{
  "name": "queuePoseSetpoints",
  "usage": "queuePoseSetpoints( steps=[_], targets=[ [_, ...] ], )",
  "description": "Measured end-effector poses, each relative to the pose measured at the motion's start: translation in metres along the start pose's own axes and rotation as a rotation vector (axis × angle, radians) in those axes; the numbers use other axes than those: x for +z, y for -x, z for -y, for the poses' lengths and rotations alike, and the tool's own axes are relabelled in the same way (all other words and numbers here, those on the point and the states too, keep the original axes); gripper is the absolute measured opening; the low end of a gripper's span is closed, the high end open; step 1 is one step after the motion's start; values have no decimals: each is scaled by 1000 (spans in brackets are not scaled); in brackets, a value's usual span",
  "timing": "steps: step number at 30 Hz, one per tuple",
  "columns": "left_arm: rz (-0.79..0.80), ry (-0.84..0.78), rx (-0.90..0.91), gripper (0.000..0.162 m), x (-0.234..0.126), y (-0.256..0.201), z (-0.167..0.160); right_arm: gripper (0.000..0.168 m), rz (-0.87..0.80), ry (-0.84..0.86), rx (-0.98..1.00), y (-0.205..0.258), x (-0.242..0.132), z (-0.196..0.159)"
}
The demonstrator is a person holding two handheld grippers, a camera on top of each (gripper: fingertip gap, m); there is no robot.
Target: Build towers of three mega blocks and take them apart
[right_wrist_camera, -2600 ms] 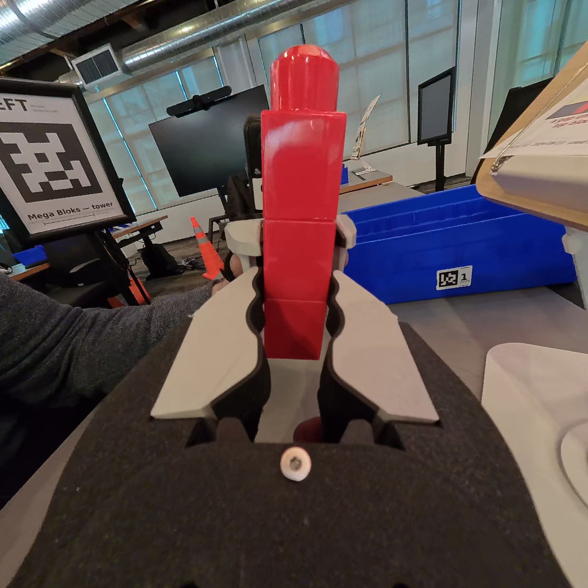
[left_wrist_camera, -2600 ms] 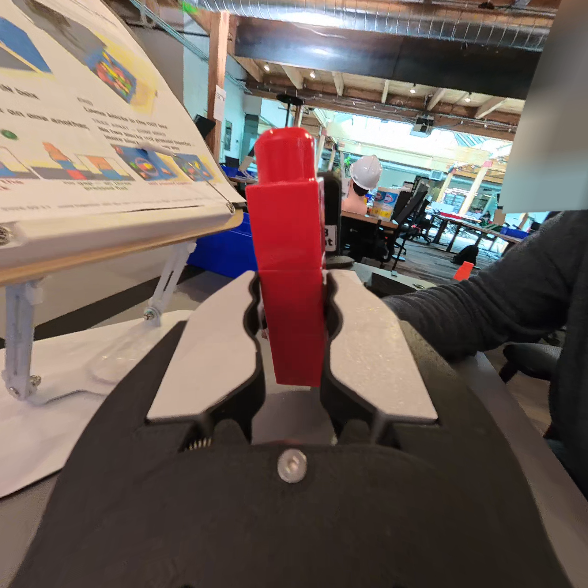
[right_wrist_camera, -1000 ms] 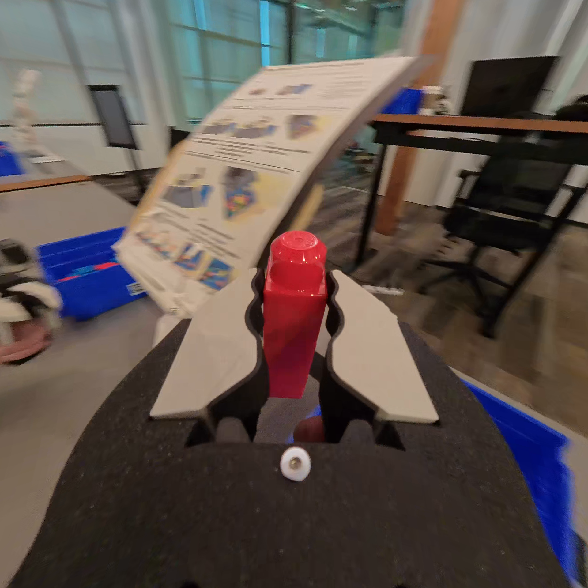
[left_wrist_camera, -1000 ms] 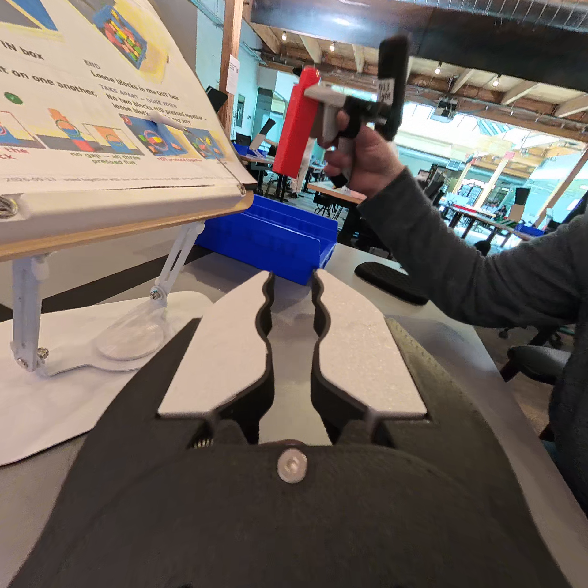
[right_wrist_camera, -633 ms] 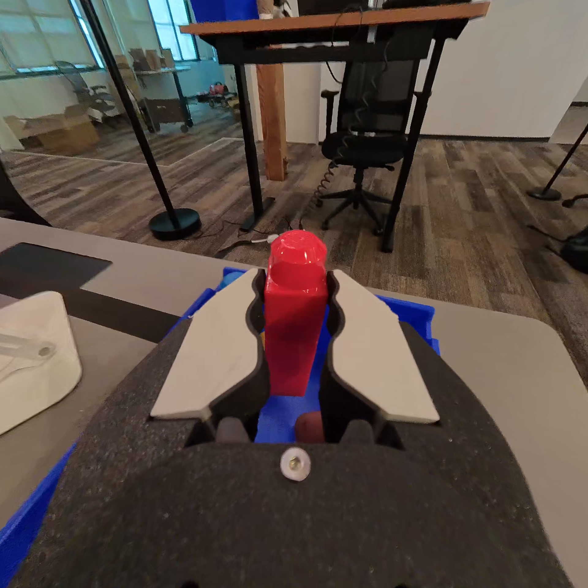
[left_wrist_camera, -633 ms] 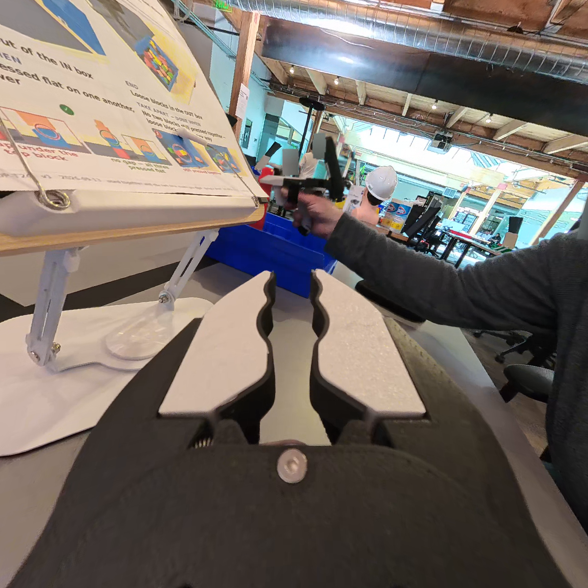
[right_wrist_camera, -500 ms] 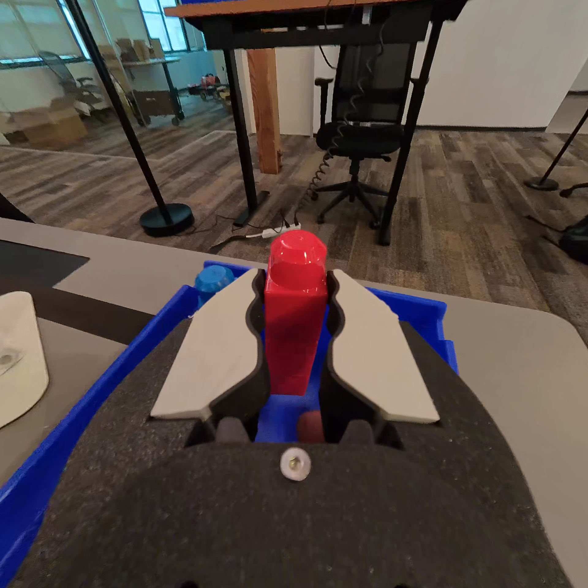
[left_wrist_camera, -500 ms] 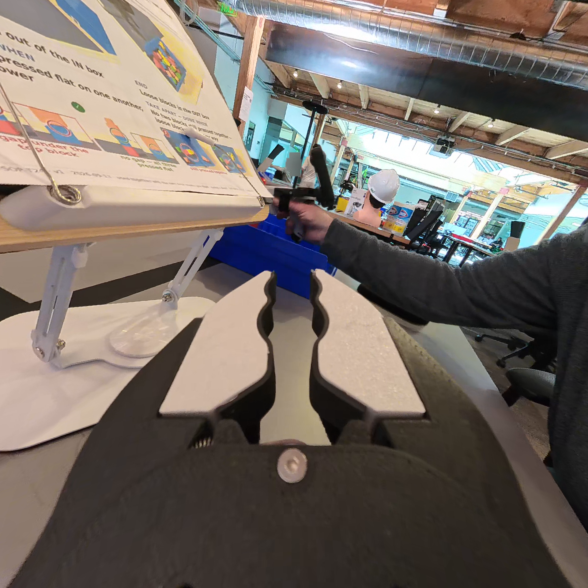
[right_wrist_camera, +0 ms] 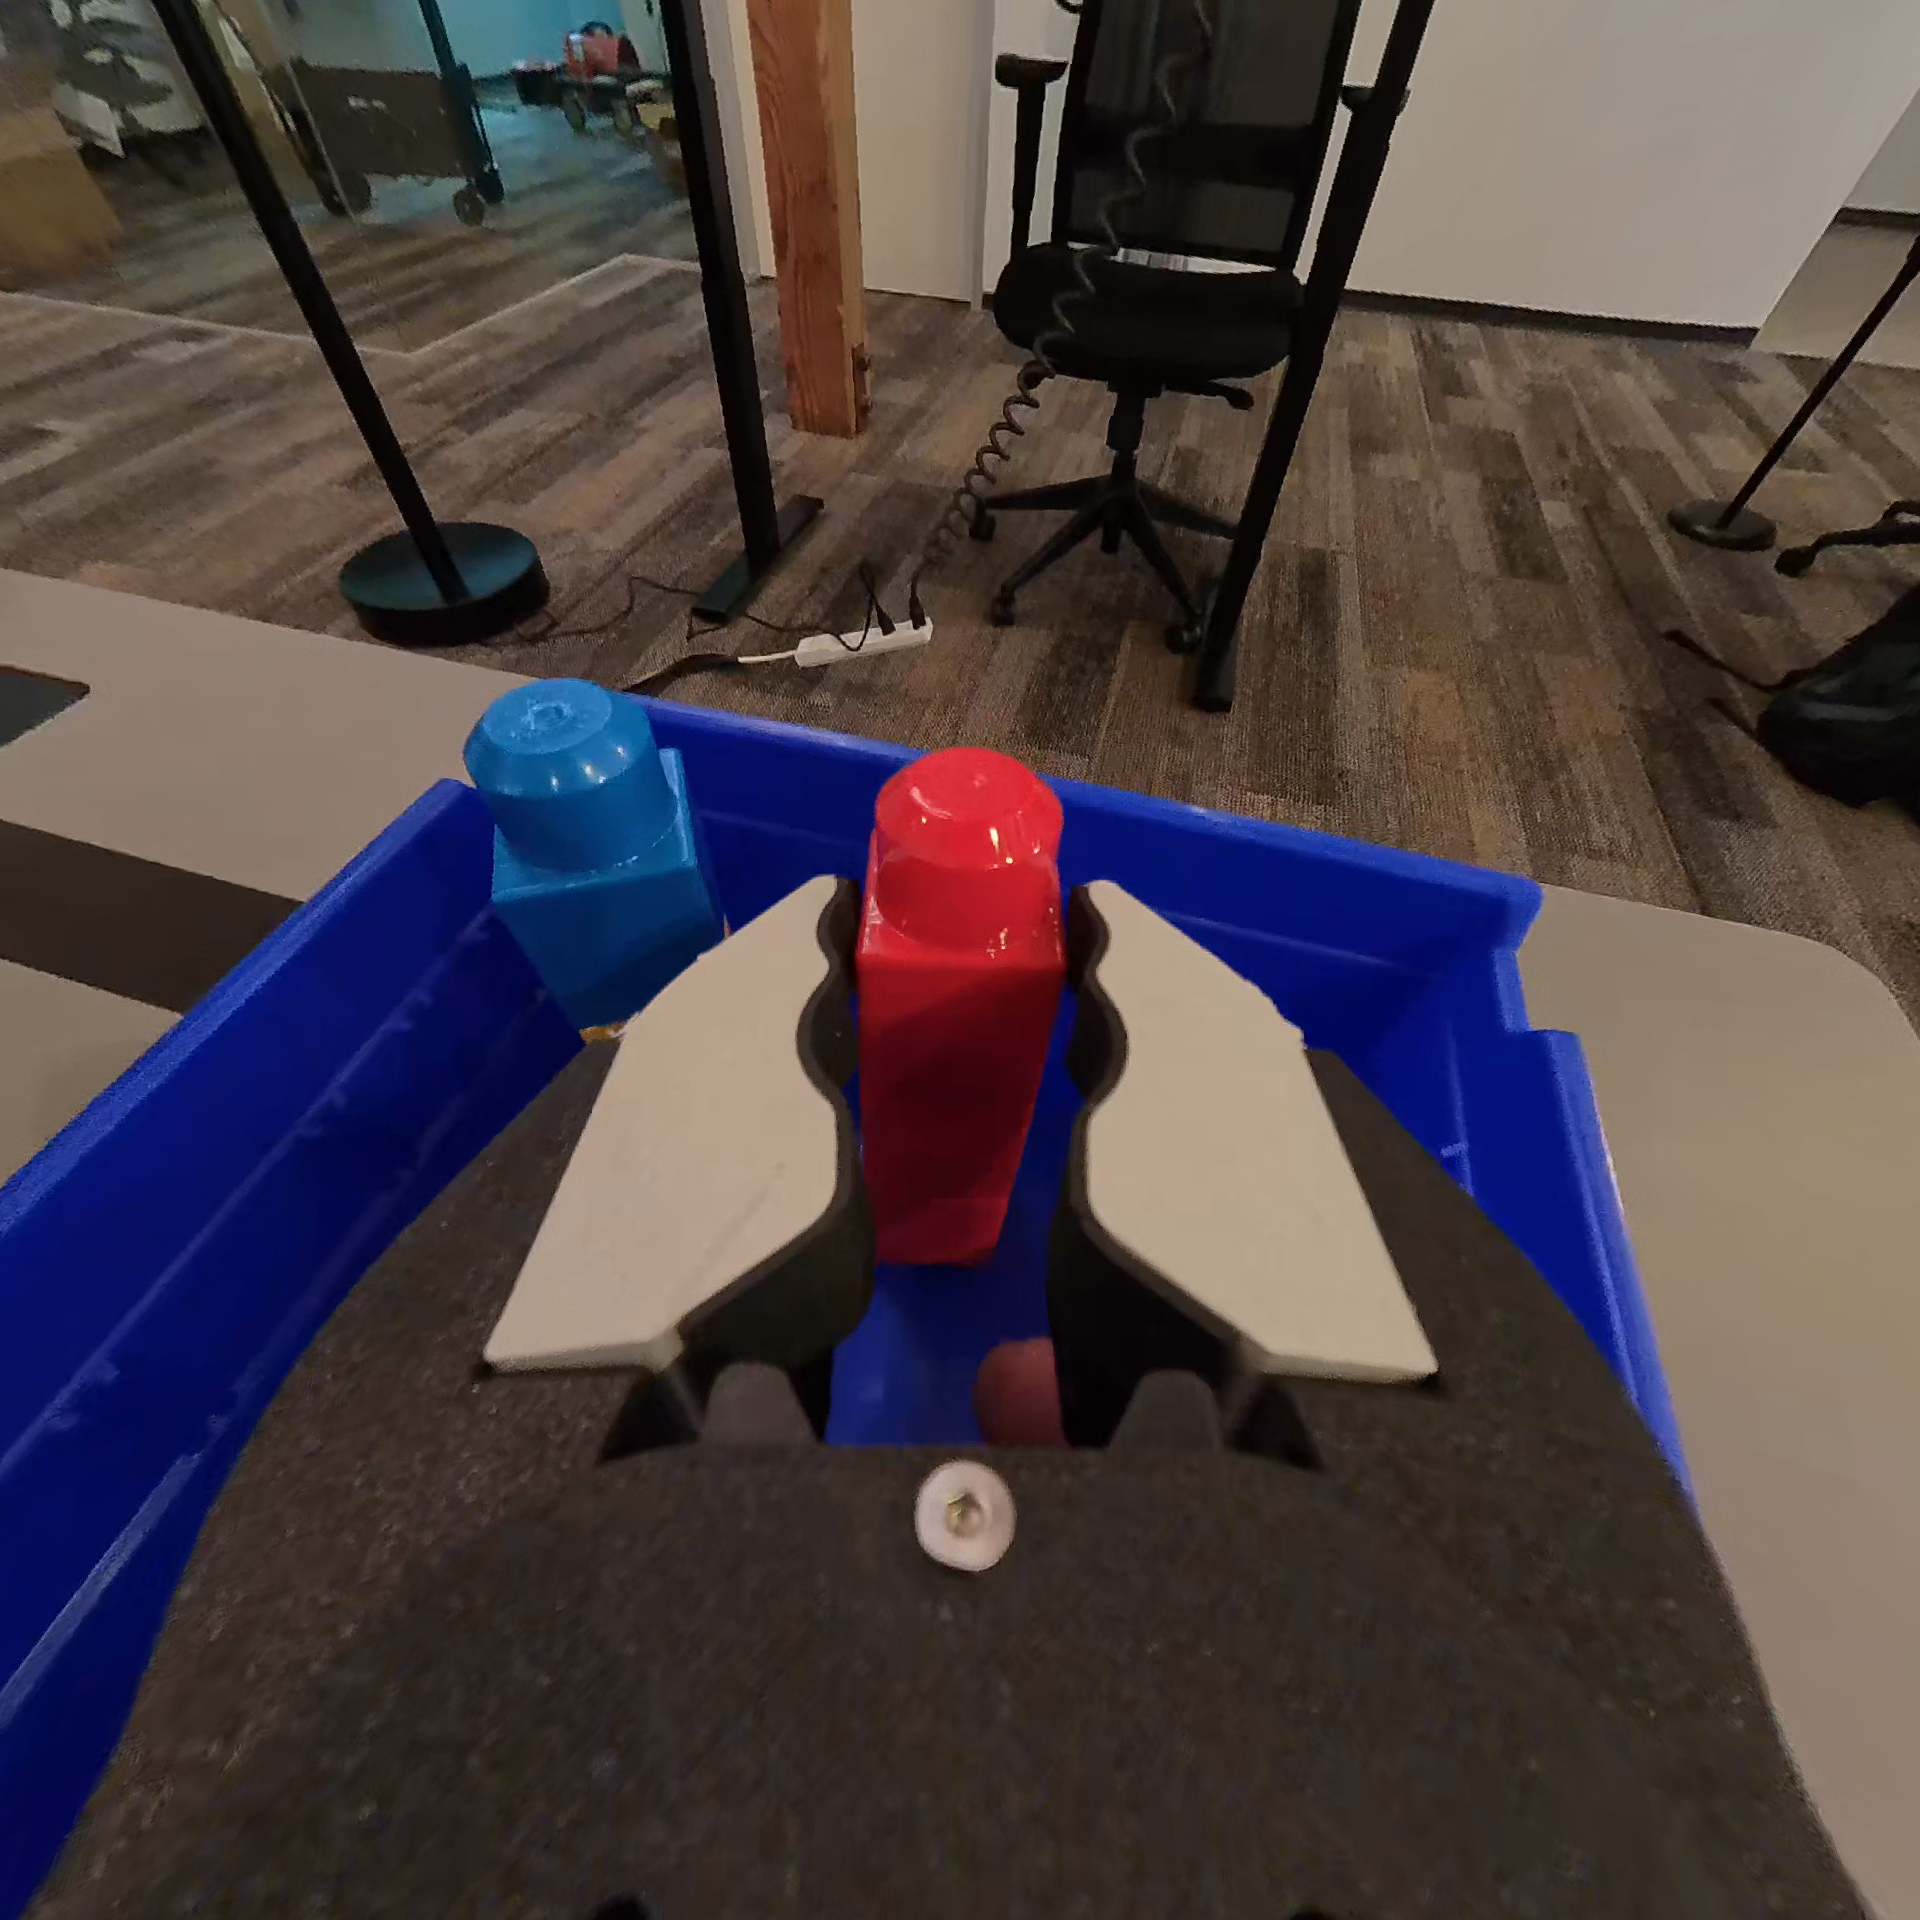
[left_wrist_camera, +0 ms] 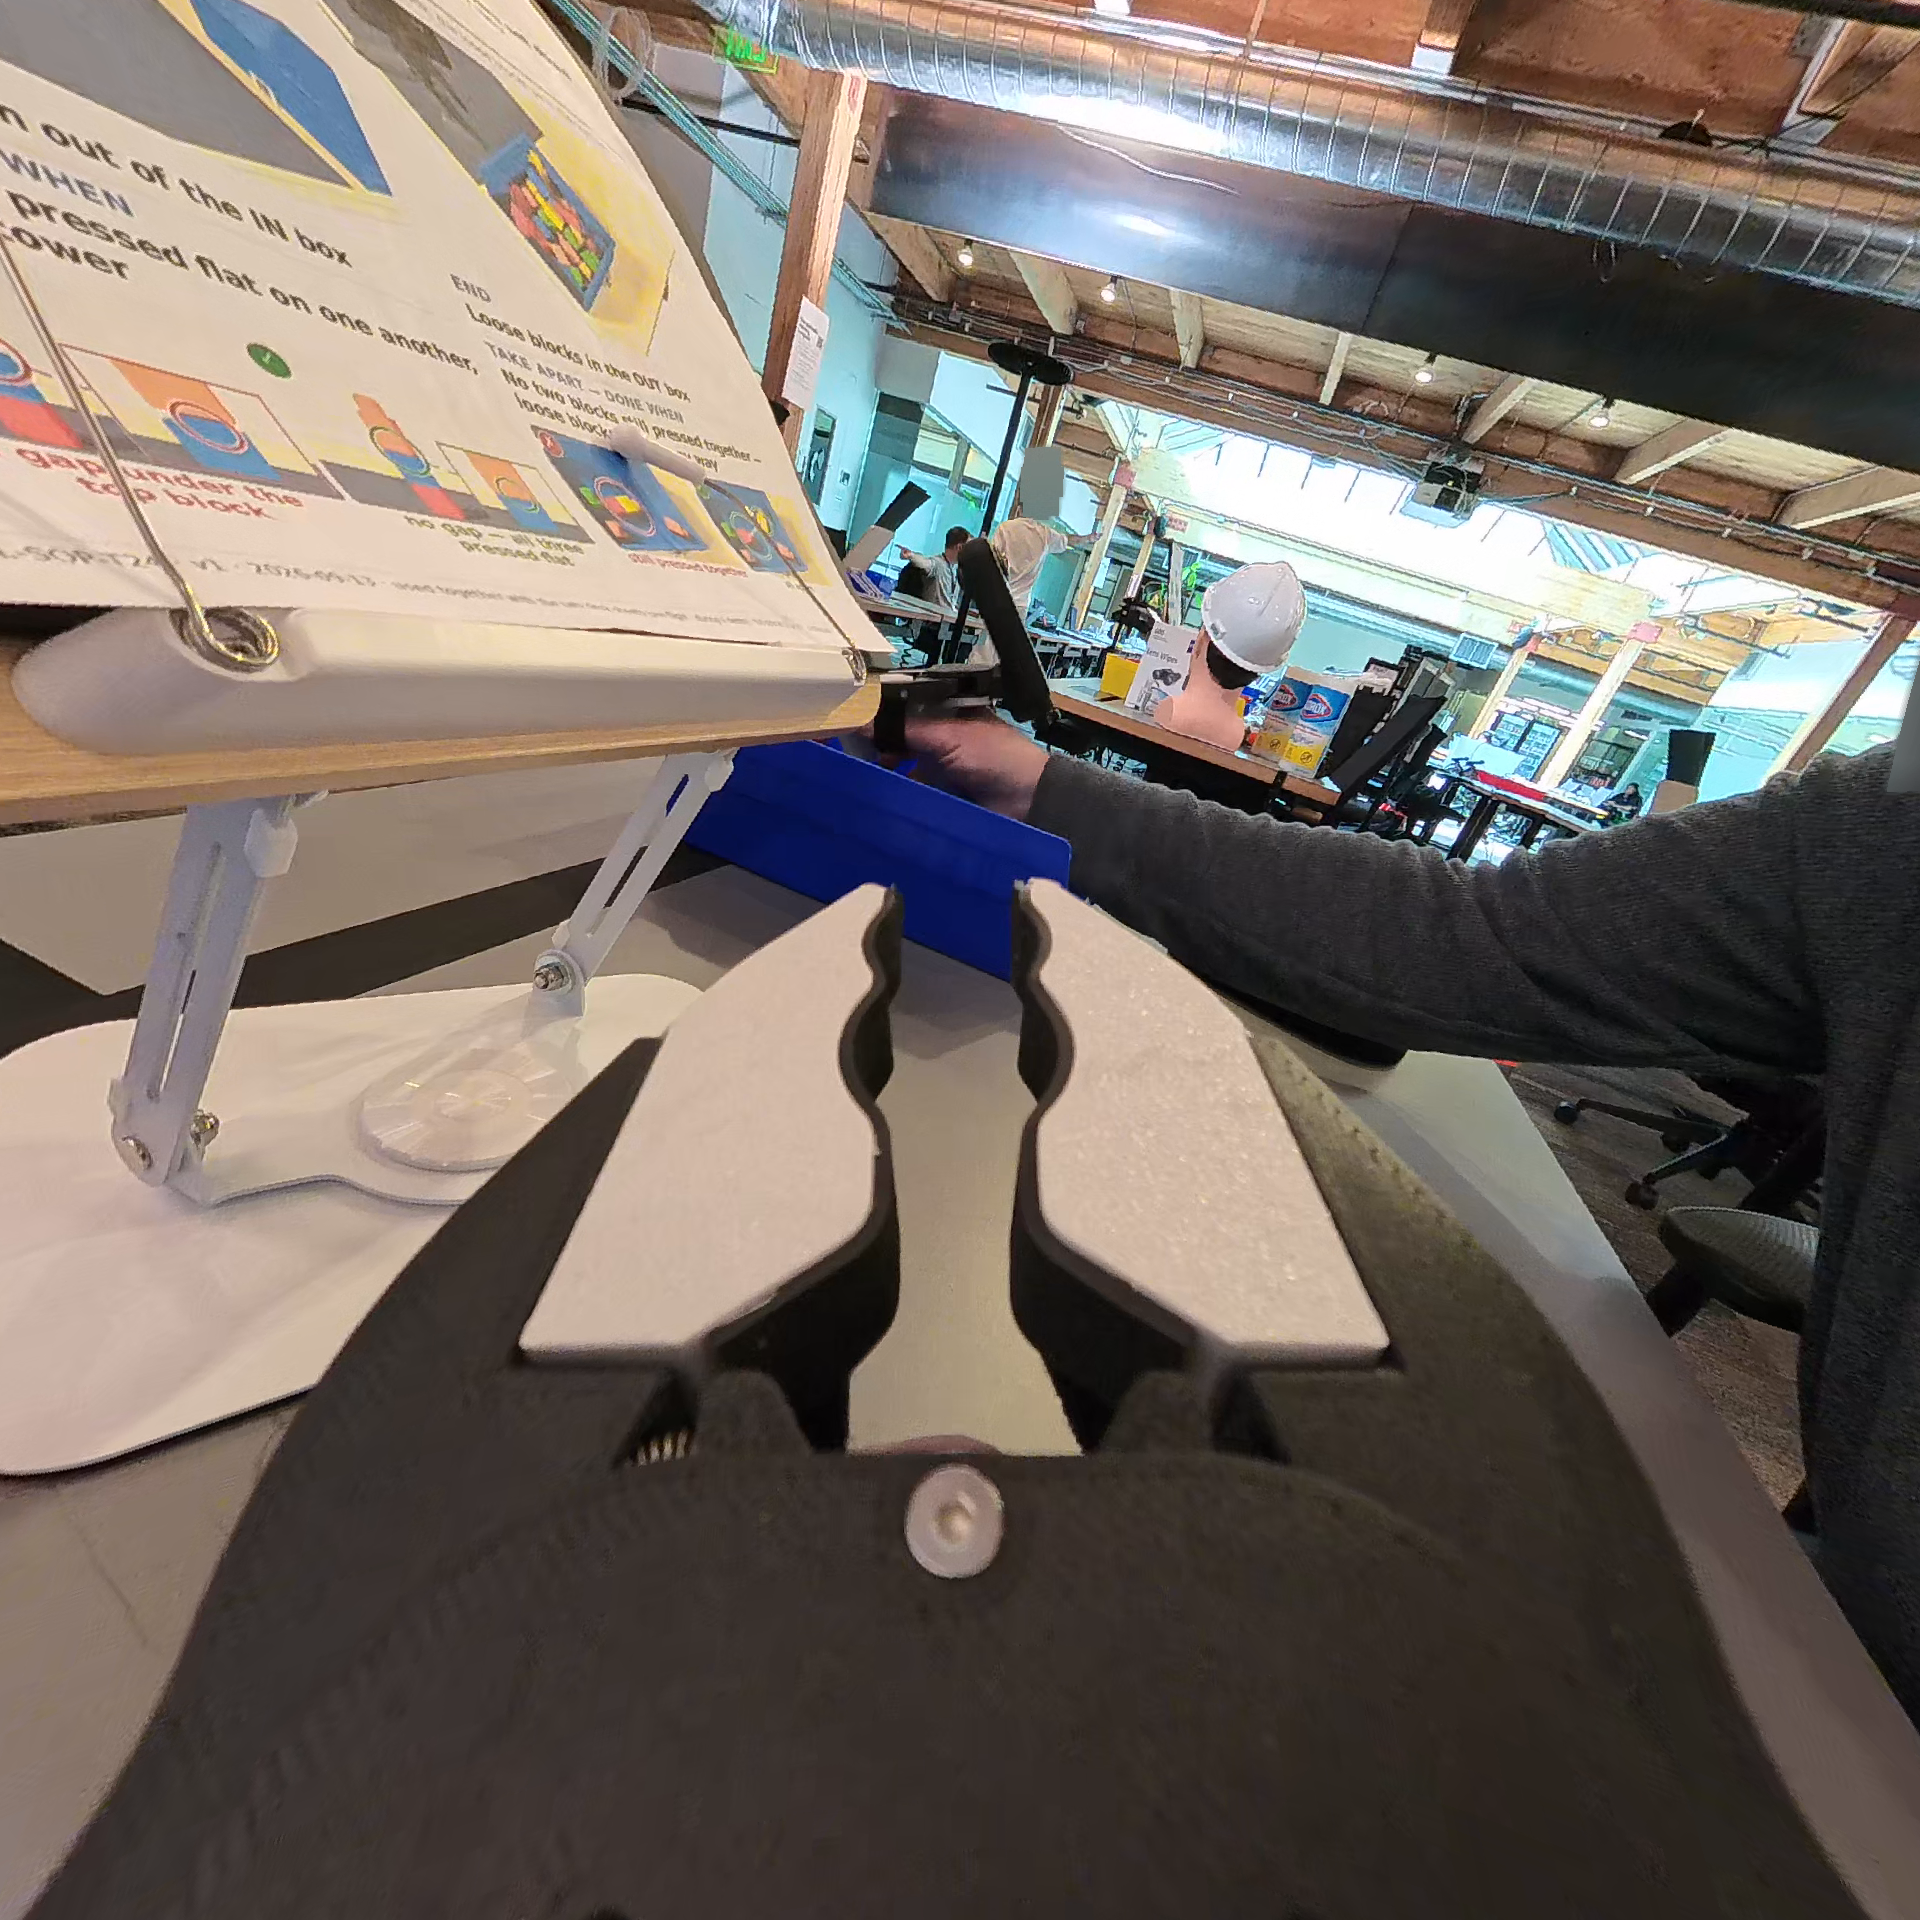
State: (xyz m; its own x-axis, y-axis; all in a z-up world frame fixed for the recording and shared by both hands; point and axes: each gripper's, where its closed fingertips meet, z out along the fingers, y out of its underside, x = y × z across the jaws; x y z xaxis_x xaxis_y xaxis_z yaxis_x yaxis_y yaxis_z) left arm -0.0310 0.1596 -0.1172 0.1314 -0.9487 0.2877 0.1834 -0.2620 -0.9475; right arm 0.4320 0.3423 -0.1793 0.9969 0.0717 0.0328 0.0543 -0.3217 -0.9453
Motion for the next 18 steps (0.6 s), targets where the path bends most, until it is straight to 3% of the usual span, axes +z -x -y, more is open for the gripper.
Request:
queuePoseSetpoints(
  steps=[11,14,18],
  targets=[
    [-1,1,14,20,1,-1,1,53,25,-32,24,6,-23,10],
    [22,22,41,22,2,0,-1,54,31,-99,-1,15,-51,29],
    [78,118,120,24,8,1,-13,41,68,-217,-58,51,-108,64]
  ],
)
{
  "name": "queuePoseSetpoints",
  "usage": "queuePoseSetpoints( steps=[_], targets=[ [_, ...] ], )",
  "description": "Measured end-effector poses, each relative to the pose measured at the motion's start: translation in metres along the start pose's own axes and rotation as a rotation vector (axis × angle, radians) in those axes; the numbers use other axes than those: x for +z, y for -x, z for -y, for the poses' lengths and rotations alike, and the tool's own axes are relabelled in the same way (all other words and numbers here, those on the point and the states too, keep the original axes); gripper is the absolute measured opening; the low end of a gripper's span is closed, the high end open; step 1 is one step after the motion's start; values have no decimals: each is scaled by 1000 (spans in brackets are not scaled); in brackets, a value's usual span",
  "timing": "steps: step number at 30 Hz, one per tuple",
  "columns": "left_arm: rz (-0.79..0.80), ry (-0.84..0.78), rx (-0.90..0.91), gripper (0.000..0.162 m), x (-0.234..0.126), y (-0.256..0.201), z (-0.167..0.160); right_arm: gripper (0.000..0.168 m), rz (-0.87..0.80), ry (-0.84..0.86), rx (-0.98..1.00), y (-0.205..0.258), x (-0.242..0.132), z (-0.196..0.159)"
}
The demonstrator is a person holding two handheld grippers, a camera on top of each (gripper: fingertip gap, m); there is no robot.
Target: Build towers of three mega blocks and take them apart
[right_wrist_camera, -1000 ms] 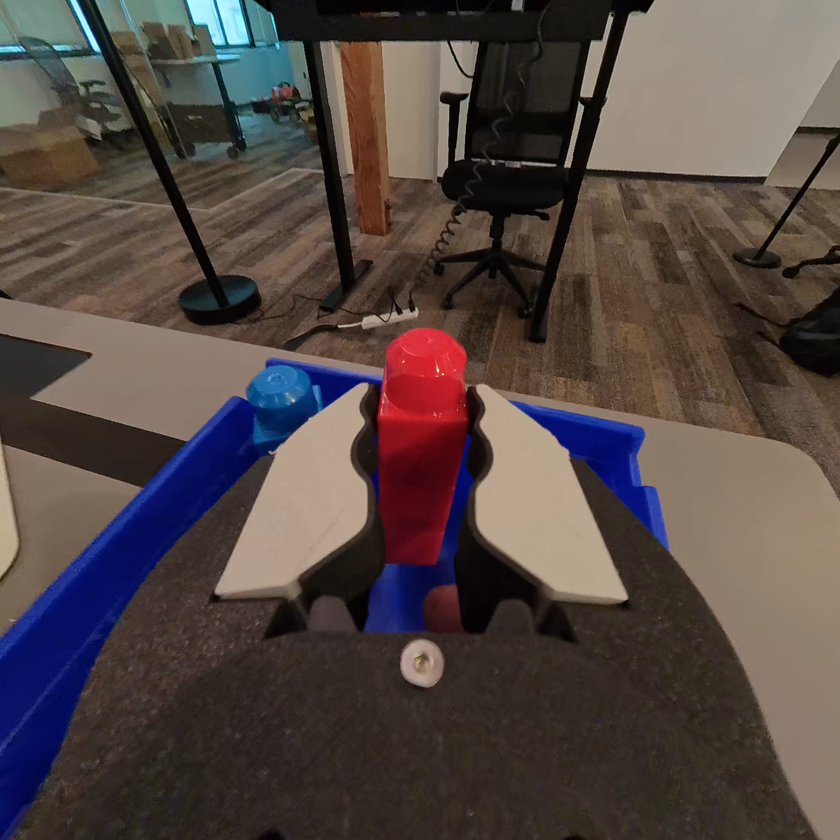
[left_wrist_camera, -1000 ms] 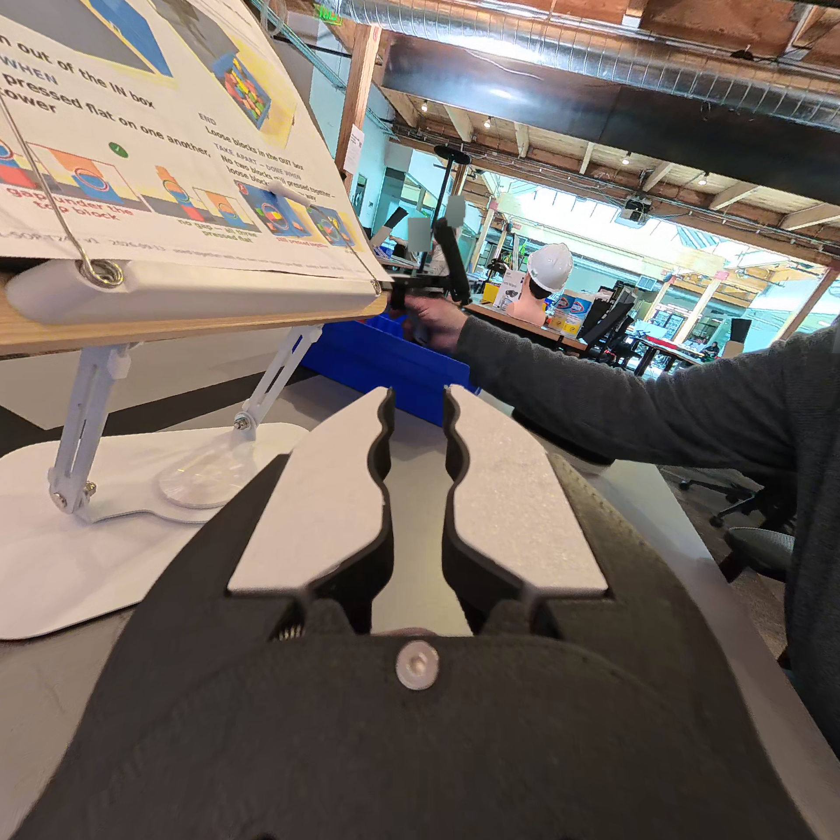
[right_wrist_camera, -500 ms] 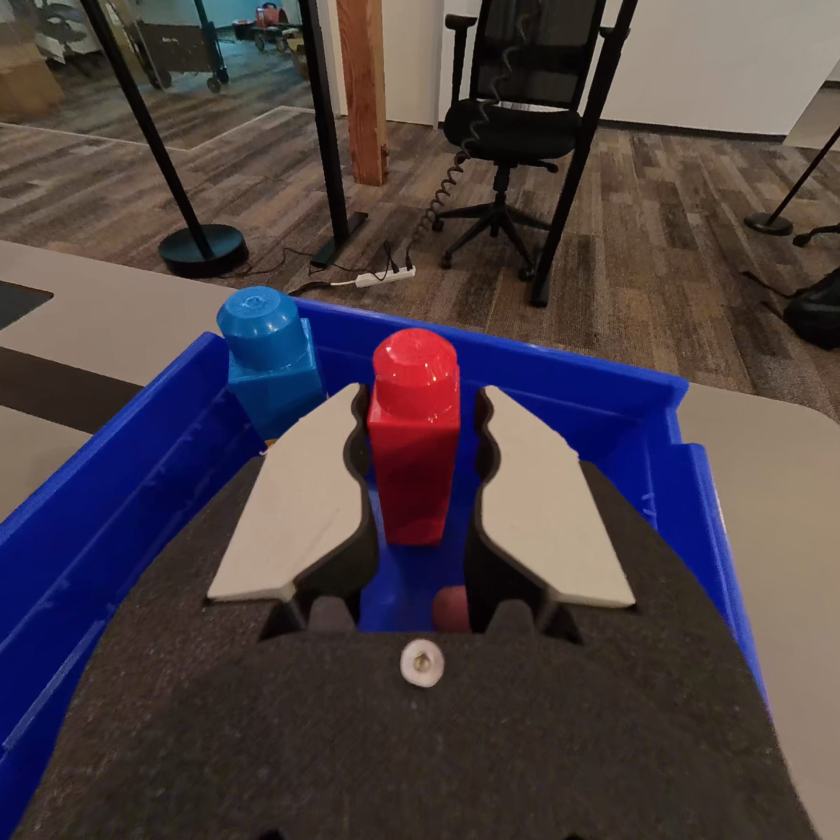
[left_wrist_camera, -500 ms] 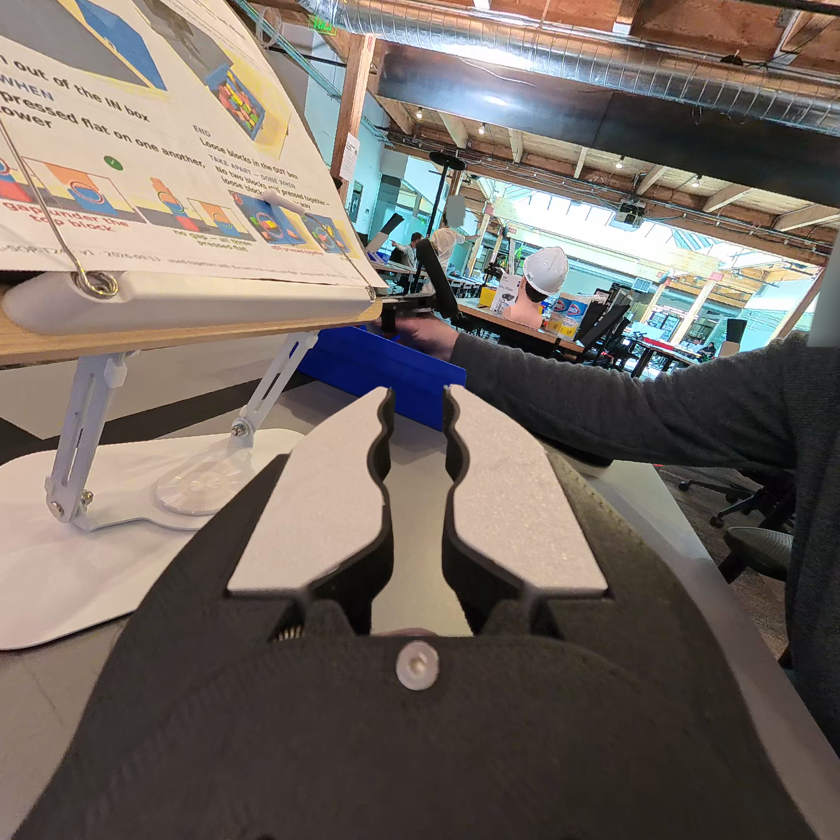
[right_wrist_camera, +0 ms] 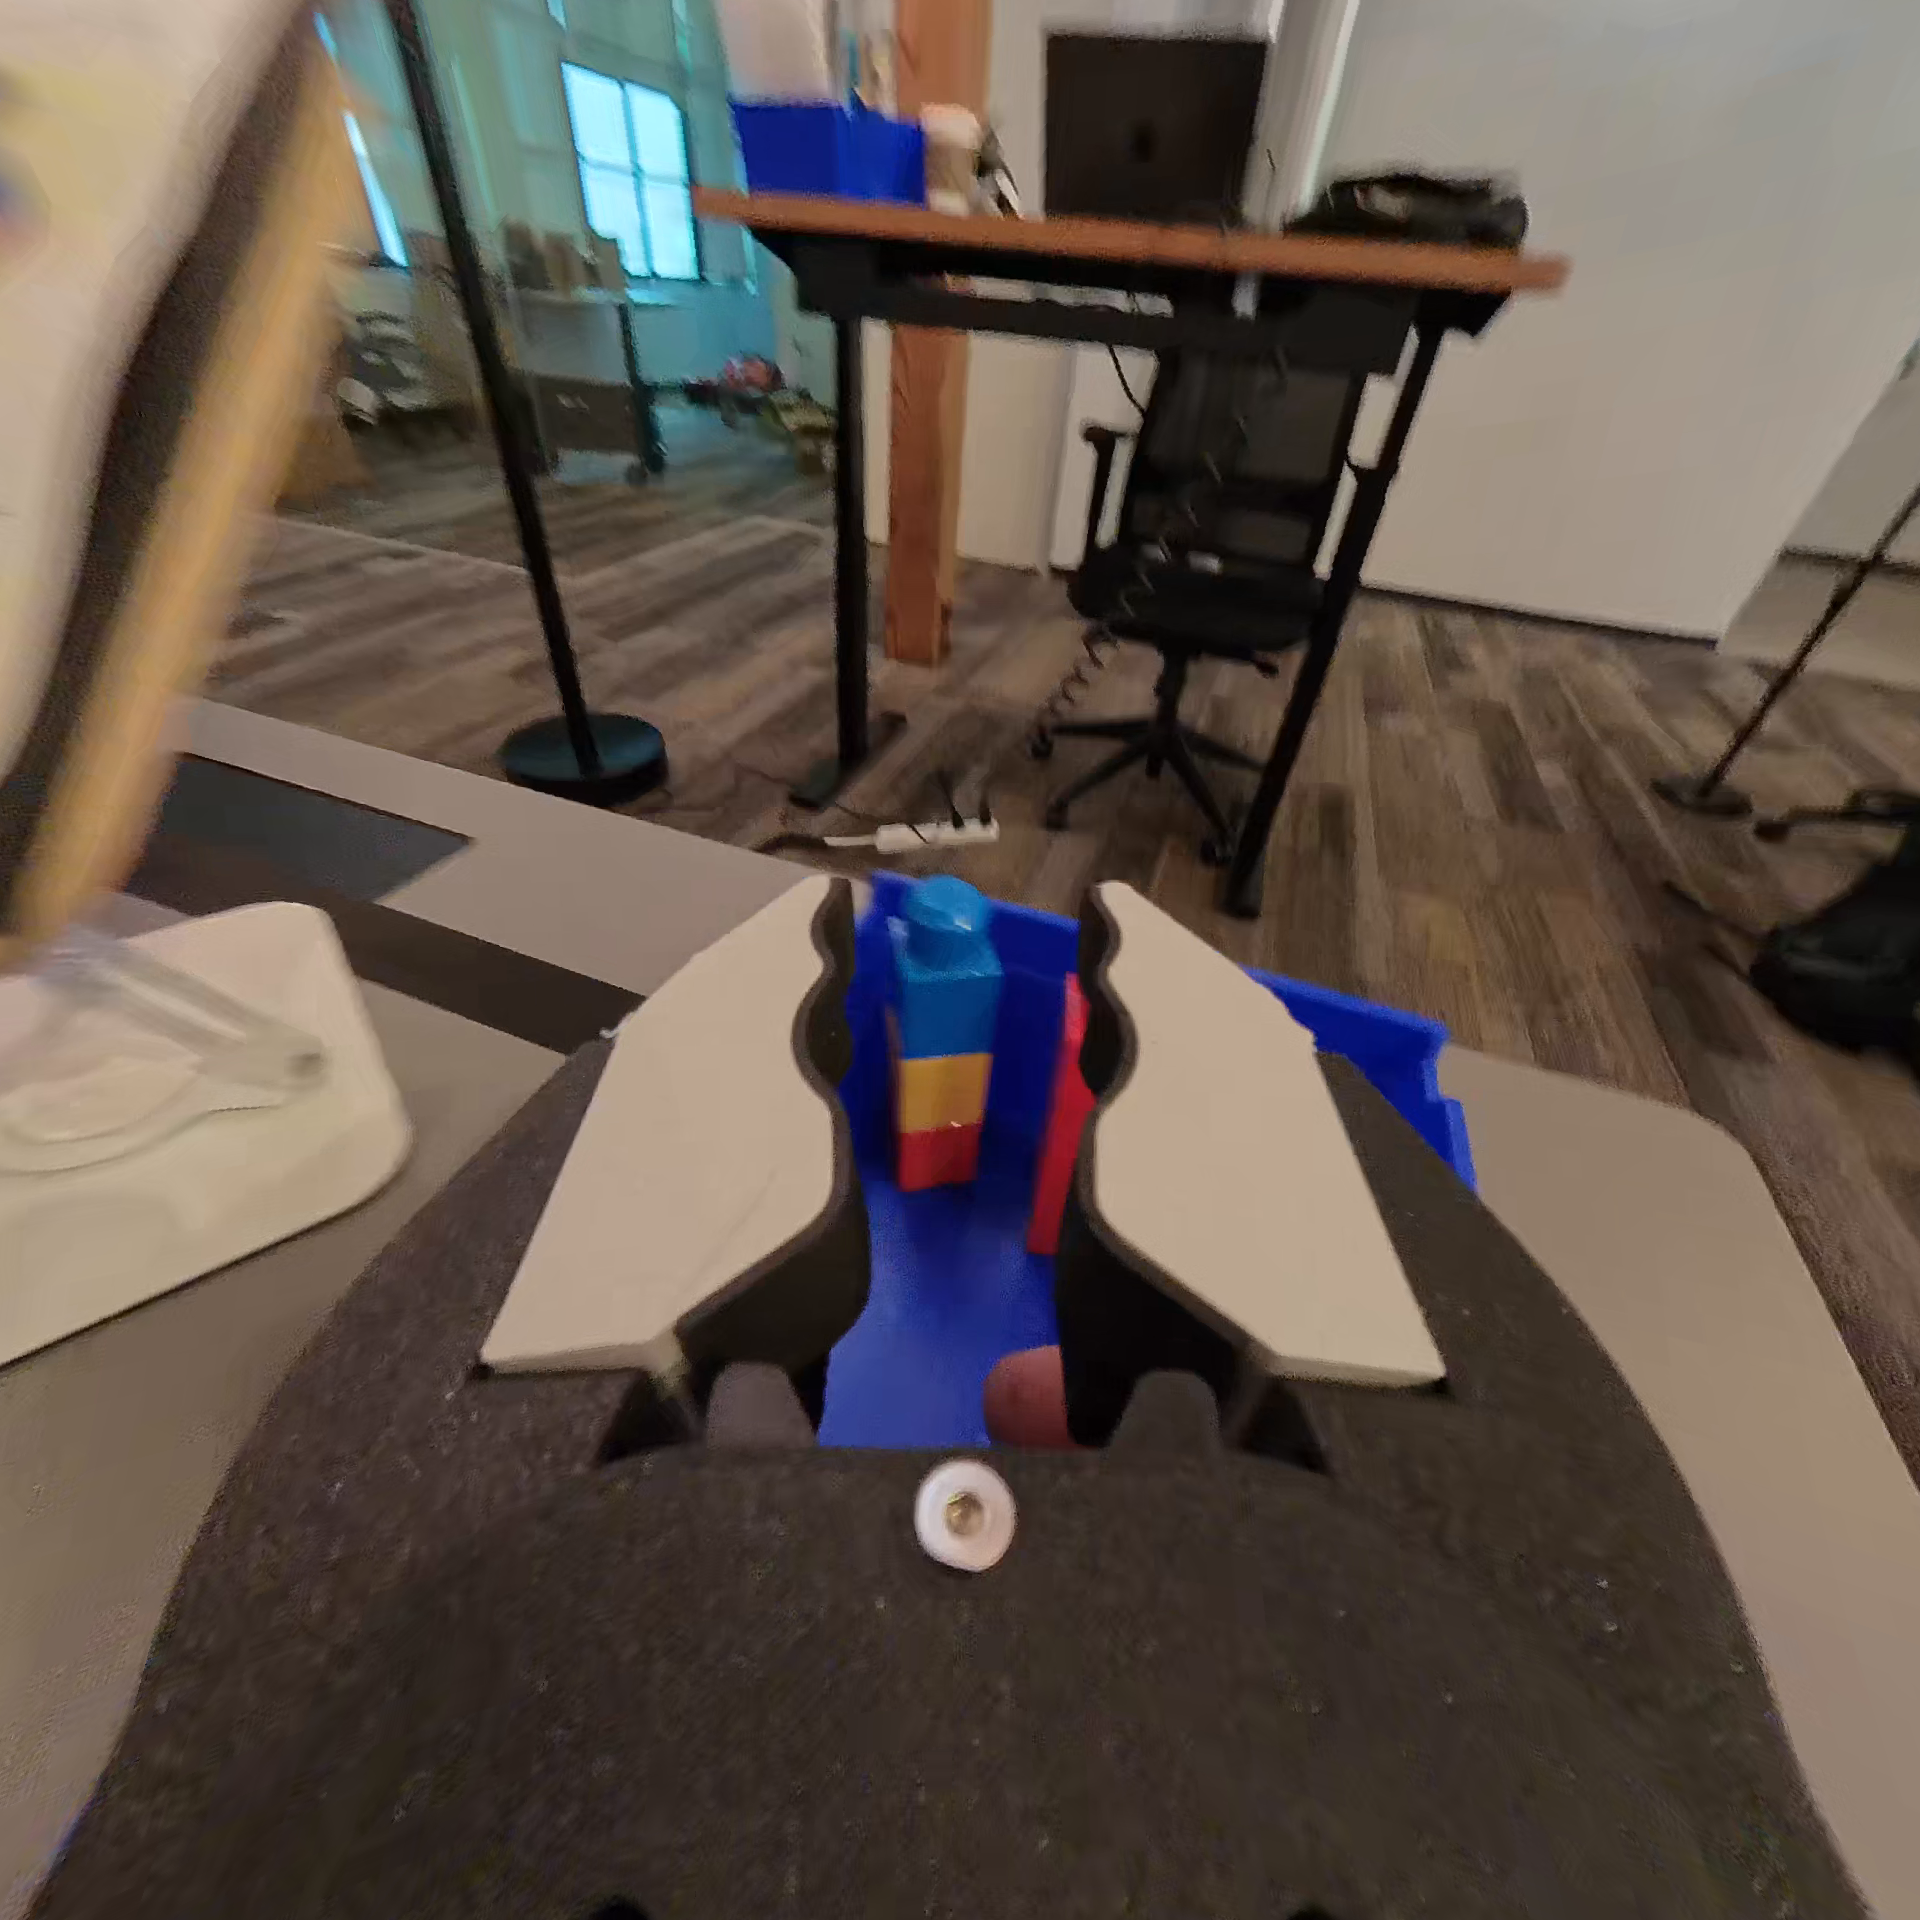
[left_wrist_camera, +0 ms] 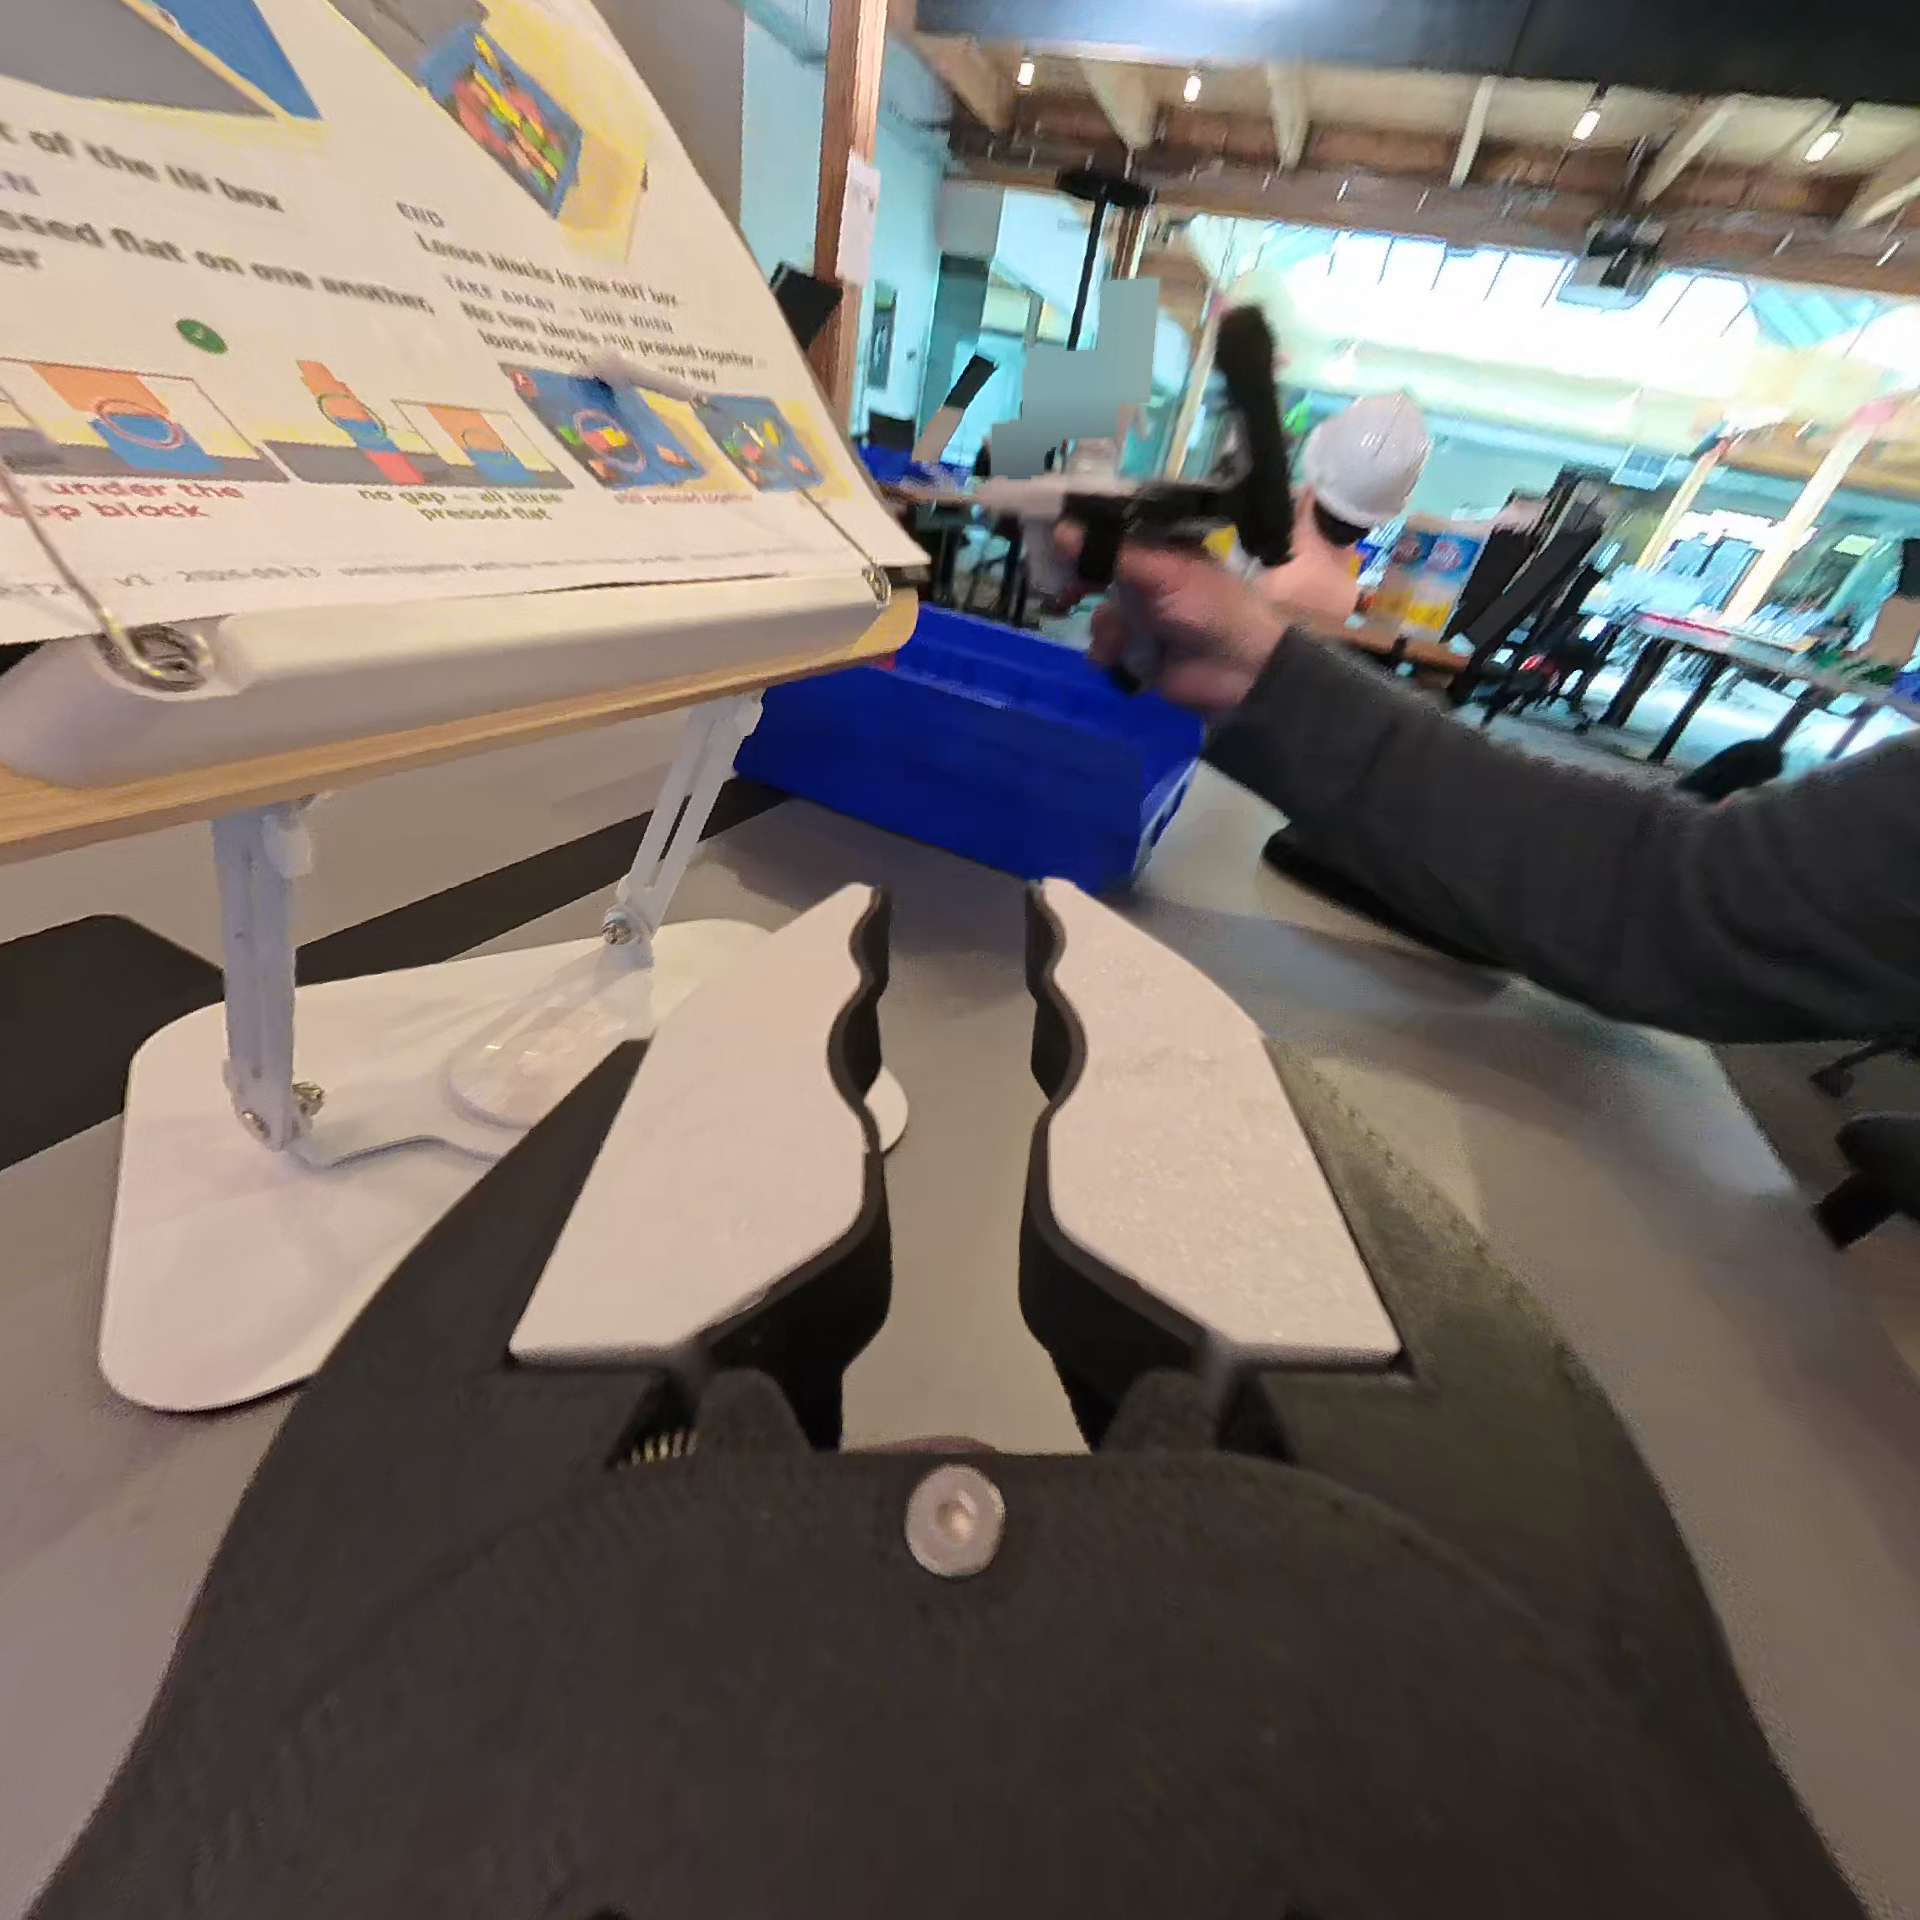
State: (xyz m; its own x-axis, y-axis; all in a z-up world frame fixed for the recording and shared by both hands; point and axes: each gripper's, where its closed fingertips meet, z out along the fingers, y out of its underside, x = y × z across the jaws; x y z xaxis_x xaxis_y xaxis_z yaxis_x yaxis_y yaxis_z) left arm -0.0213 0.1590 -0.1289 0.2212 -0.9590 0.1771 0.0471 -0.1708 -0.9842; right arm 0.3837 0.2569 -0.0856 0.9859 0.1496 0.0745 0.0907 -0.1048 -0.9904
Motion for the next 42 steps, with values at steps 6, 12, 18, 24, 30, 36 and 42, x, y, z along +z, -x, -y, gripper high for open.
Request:
queuePoseSetpoints(
  steps=[6,12,18,24,30,36,42],
  targets=[
    [53,49,61,24,5,0,-4,8,255,-102,-121,138,-51,37],
    [306,115,204,20,-33,30,8,0,568,-109,-31,290,-55,-6],
    [776,190,171,20,-121,122,30,0,747,30,-56,385,-40,-82],
    [914,483,154,28,-154,216,11,2,786,27,-138,397,-46,-88],
    [879,740,84,32,-174,244,-28,2,804,25,-192,401,-51,-92],
    [810,989,-63,38,-210,235,-63,2,822,38,-199,404,-52,-95],
    [709,1130,-109,38,-204,228,-89,3,825,42,-207,405,-53,-96]
  ],
)
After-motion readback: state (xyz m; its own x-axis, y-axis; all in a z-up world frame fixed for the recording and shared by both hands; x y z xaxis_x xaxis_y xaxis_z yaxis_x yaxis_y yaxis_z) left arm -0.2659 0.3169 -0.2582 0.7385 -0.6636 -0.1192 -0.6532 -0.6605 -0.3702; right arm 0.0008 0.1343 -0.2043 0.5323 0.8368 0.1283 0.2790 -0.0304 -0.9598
